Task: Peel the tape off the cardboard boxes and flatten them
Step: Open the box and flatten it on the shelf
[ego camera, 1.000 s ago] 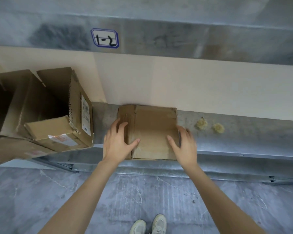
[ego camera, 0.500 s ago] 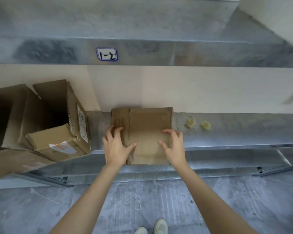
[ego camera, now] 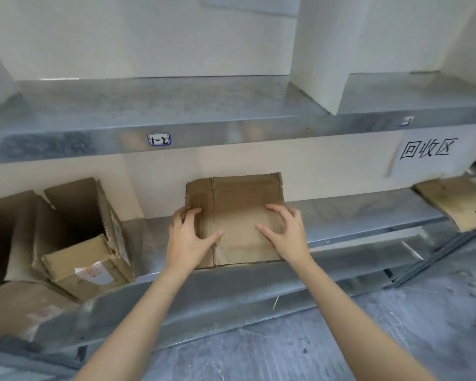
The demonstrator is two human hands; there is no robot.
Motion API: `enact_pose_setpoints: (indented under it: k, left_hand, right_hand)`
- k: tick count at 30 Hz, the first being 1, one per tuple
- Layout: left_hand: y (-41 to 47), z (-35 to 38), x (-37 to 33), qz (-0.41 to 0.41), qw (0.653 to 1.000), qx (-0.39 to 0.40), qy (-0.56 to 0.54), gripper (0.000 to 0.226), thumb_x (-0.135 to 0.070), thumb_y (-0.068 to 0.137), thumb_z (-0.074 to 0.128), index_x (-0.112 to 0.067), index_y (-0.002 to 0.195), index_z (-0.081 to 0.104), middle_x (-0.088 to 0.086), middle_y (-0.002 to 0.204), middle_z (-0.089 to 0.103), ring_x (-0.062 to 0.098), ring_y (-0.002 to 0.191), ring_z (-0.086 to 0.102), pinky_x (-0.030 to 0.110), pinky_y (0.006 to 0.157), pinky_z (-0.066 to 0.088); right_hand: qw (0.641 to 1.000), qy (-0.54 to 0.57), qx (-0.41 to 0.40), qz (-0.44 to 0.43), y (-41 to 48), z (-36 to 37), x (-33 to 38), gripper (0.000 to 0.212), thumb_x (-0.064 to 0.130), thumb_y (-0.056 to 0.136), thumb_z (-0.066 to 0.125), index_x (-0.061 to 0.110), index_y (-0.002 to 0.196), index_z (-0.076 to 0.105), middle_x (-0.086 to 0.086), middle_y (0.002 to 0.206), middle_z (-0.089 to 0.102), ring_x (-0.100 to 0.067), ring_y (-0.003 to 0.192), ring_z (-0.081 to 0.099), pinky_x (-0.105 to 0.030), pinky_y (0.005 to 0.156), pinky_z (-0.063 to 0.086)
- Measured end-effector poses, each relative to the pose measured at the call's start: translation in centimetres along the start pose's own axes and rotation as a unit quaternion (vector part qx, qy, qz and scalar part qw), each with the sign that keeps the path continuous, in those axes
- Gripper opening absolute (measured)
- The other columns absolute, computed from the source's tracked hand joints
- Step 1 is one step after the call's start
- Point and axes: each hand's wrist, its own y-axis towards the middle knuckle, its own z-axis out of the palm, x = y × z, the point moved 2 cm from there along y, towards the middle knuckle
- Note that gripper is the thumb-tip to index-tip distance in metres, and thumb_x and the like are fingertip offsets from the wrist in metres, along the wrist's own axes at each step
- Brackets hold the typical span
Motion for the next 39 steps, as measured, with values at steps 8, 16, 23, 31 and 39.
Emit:
enact_pose_setpoints:
  k: [8, 16, 23, 31, 39]
  left_hand:
    - [0.2, 3.0, -7.7, 0.056, 0.998, 0.018, 0.037, 0.068, -0.048, 0.074, 0.079, -0.022, 0.131, 0.053, 0.003, 0.143, 0.034, 0.032, 0.127, 0.035, 0.04, 0.101, 0.04]
    - [-0.4, 10.6, -18.1, 0.104, 0.993, 0.047, 0.006, 0.066, -0.048, 0.076, 0.079, -0.022, 0.13, 0.051, 0.005, 0.142, 0.035, 0.031, 0.128, 0.034, 0.039, 0.099, 0.041]
    - [-2.4, 19.3, -29.1, 0.161, 0.983, 0.074, -0.037, 0.066, -0.048, 0.076, 0.079, -0.021, 0.13, 0.051, 0.002, 0.14, 0.036, 0.028, 0.126, 0.035, 0.035, 0.098, 0.037]
    - [-3.0, 27.3, -37.6, 0.212, 0.969, 0.126, -0.023, 0.063, -0.043, 0.079, 0.077, -0.019, 0.132, 0.052, 0.001, 0.142, 0.034, 0.026, 0.128, 0.036, 0.036, 0.101, 0.038]
    - [0.9, 36.2, -42.3, 0.215, 0.962, 0.166, -0.028, 0.059, -0.044, 0.08, 0.076, -0.021, 0.13, 0.054, 0.001, 0.139, 0.039, 0.026, 0.126, 0.039, 0.03, 0.096, 0.037]
  right_hand:
    - [0.995, -0.048, -0.092, 0.005, -0.2, -8.3, -0.7, 0.047, 0.038, 0.077, 0.079, 0.036, 0.119, 0.059, 0.006, 0.121, 0.057, -0.006, 0.113, 0.053, -0.03, 0.095, 0.043]
    - [0.991, -0.075, -0.111, 0.01, -0.4, -20.7, -4.3, 0.055, 0.033, 0.075, 0.081, 0.034, 0.125, 0.058, 0.003, 0.125, 0.053, -0.008, 0.115, 0.051, -0.023, 0.096, 0.036]
    - [0.985, -0.084, -0.148, 0.031, -1.2, -33.5, -9.2, 0.054, 0.032, 0.079, 0.079, 0.033, 0.128, 0.055, 0.005, 0.124, 0.047, -0.007, 0.115, 0.045, -0.027, 0.099, 0.035]
    - [0.969, -0.123, -0.199, 0.083, -1.0, -42.6, -15.5, 0.053, 0.038, 0.081, 0.076, 0.039, 0.128, 0.052, 0.005, 0.13, 0.049, -0.01, 0.117, 0.047, -0.03, 0.086, 0.036]
    - [0.97, -0.081, -0.201, 0.112, 4.3, -48.6, -22.4, 0.051, 0.044, 0.081, 0.075, 0.038, 0.127, 0.053, 0.007, 0.132, 0.048, -0.004, 0.11, 0.042, -0.029, 0.09, 0.036]
